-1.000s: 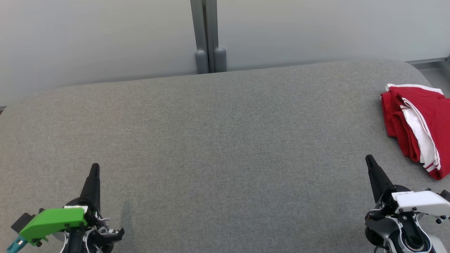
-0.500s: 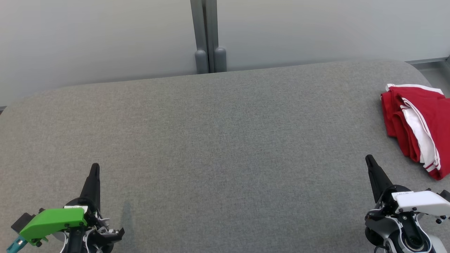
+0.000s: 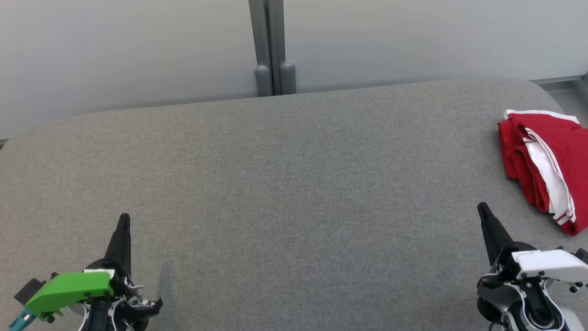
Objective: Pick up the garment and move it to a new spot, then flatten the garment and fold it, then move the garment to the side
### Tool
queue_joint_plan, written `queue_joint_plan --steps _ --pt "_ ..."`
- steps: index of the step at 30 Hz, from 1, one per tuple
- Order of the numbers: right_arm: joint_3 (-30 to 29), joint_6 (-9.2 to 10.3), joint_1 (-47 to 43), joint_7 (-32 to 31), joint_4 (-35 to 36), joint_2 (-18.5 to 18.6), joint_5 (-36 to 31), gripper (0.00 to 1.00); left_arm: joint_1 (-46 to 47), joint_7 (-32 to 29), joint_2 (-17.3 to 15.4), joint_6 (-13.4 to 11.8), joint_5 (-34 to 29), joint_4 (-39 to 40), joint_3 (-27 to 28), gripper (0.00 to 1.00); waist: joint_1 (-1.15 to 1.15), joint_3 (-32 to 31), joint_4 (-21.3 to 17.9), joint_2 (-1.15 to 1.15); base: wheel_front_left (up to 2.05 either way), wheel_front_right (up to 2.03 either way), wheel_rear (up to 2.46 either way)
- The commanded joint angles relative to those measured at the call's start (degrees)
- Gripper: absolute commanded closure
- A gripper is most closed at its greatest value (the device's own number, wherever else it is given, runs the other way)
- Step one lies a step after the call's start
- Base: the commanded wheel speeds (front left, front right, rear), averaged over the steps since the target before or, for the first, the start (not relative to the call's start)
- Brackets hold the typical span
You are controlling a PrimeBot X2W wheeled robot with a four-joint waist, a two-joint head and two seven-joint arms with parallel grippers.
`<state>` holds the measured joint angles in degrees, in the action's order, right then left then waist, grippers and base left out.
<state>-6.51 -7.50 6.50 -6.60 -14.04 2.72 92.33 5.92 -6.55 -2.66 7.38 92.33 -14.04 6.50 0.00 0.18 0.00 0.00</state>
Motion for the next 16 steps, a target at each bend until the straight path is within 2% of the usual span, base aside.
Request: queue_joint_plan --steps 1,16 --pt "-0.1 0.02 -0.6 -0.1 0.2 0.3 0.2 1.00 0.6 -0.2 -0.4 0.2 0.2 0.1 0.1 1.00 0.00 0.0 0.0 0.00 0.00 0.00 0.00" --pt "-0.1 0.02 -0.6 -0.1 0.2 0.3 0.2 1.00 0.6 -0.2 -0.4 0.2 0.2 0.1 0.1 1.00 0.00 0.0 0.0 0.00 0.00 0.00 0.00"
